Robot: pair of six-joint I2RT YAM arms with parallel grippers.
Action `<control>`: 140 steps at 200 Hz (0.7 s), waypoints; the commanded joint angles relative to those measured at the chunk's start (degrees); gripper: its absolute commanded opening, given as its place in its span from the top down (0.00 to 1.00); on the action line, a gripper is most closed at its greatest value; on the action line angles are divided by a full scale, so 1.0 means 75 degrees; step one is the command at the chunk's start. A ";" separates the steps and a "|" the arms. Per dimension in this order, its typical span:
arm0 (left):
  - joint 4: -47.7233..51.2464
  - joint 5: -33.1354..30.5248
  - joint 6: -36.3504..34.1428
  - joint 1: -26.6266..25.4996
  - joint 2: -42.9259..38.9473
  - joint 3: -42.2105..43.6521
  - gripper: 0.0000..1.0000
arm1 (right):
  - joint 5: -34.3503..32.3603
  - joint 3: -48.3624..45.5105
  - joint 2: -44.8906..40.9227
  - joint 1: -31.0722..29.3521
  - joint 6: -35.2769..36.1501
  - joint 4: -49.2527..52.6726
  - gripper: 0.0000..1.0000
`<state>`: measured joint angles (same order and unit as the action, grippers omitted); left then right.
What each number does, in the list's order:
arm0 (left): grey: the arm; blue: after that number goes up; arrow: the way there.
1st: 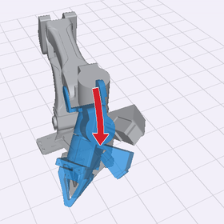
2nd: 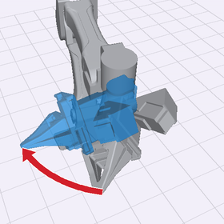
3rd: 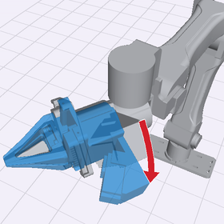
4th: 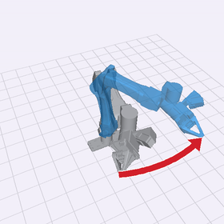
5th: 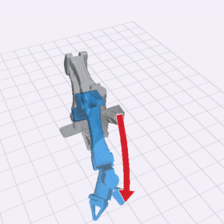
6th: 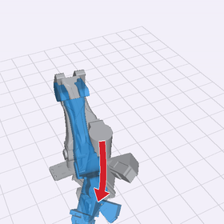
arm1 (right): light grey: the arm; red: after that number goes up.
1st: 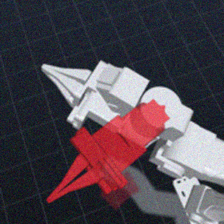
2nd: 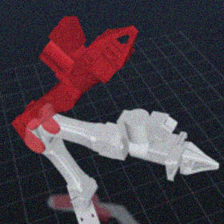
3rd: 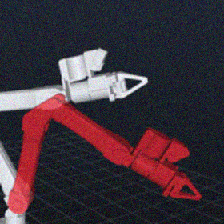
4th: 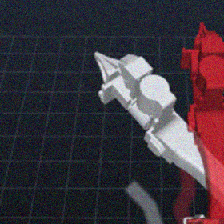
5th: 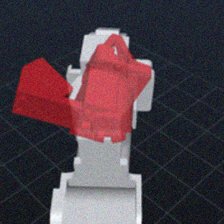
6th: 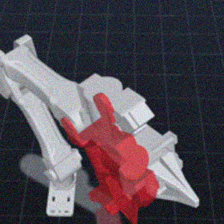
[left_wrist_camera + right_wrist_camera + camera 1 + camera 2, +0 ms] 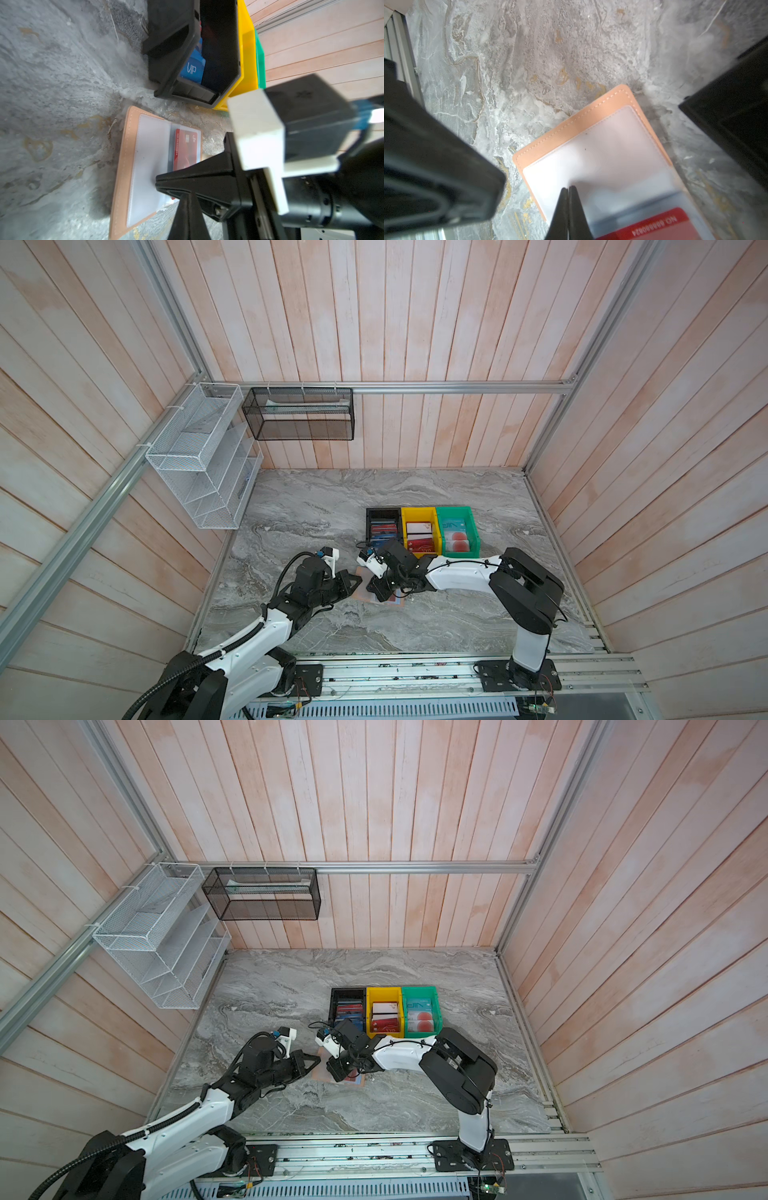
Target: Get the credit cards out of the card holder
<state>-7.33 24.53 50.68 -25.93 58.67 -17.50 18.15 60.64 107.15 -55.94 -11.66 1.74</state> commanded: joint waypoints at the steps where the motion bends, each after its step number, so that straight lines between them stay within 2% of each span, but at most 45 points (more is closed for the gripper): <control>1: -0.0504 0.0065 0.0288 0.0036 0.0181 0.0222 0.94 | 0.0096 -0.0103 0.0013 -0.0026 -0.0136 -0.0071 0.95; 79: -0.3008 0.0770 0.0669 -0.0038 0.2989 0.0200 0.95 | -0.0568 -0.1044 -0.1533 -0.0001 -0.0332 -0.0058 0.95; 140: -0.3004 0.0701 0.0603 -0.0175 0.3315 0.0032 0.95 | -0.1873 -0.1696 -0.2141 0.0598 -0.0620 0.0854 0.95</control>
<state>-27.94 29.34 55.57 -27.03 82.94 -16.14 9.93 49.82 92.07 -53.87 -14.87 3.14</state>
